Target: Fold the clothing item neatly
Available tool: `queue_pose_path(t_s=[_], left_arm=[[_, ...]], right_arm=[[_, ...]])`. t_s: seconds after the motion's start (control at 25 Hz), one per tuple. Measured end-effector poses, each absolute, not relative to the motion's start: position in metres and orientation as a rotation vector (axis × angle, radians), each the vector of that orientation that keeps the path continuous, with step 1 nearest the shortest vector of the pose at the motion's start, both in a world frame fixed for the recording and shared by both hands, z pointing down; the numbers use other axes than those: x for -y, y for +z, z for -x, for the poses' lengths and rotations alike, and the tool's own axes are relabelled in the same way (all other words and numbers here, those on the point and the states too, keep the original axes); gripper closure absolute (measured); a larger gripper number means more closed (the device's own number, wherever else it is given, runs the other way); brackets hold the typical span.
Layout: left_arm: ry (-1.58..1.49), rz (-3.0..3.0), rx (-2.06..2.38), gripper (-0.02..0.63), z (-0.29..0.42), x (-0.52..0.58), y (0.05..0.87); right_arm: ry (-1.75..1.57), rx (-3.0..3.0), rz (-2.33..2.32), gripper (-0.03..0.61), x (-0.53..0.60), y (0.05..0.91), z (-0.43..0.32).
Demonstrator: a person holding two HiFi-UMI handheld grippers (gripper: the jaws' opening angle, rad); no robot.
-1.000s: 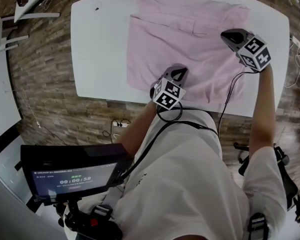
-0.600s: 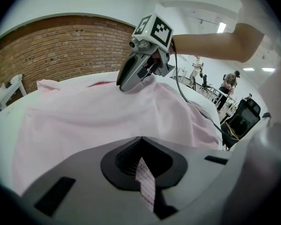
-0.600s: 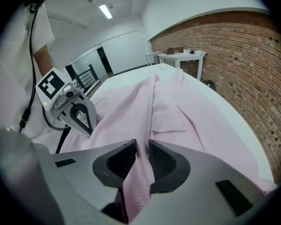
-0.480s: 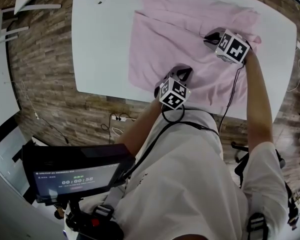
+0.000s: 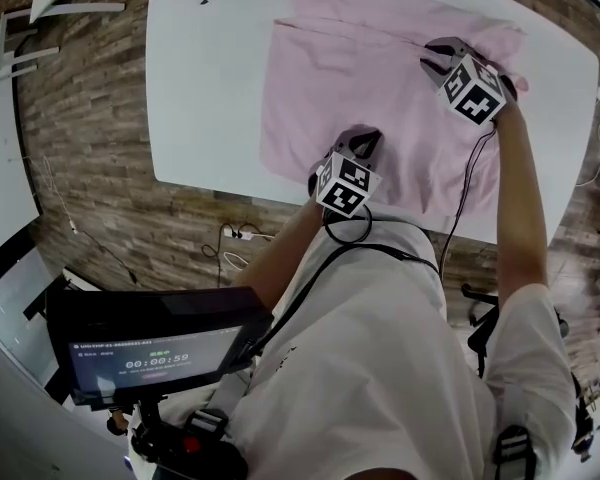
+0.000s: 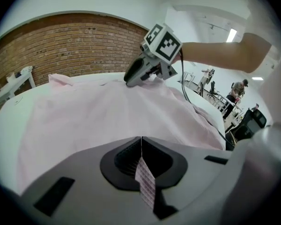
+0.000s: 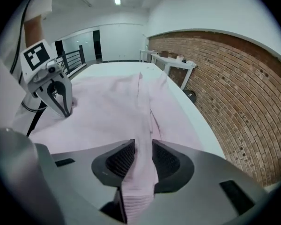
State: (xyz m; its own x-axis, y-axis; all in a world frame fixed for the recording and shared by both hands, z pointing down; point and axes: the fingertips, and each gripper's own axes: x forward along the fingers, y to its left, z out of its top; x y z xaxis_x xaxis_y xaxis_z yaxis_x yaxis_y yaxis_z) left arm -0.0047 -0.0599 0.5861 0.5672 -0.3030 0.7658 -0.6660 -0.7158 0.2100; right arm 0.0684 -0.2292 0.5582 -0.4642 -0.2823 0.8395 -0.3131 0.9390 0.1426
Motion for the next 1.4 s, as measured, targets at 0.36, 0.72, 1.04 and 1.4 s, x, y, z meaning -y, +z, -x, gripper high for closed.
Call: queue_pose_path(t_s=[0.36,0.72,1.04,1.4], left_arm=[[1.015,-2.439,1.098,0.611,0.079,0.193,0.556],[1.114,-2.403,1.076,0.611,0.123,0.244,0.582],[1.085,-2.469,1.158,0.611,0.122,0.243,0.566],[0.815,-2.558,0.875,0.611,0.132,0.151,0.515]], right_arm=[[0.349,2.179,-0.693,0.575,0.194,0.510,-0.149],[0.527,1.968,-0.959,0.575,0.156,0.578,-0.227],[0.485,1.904,-1.204,0.575,0.154,0.554,-0.284],[0.543,2.137,-1.122,0.575,0.035,0.500,-0.206]])
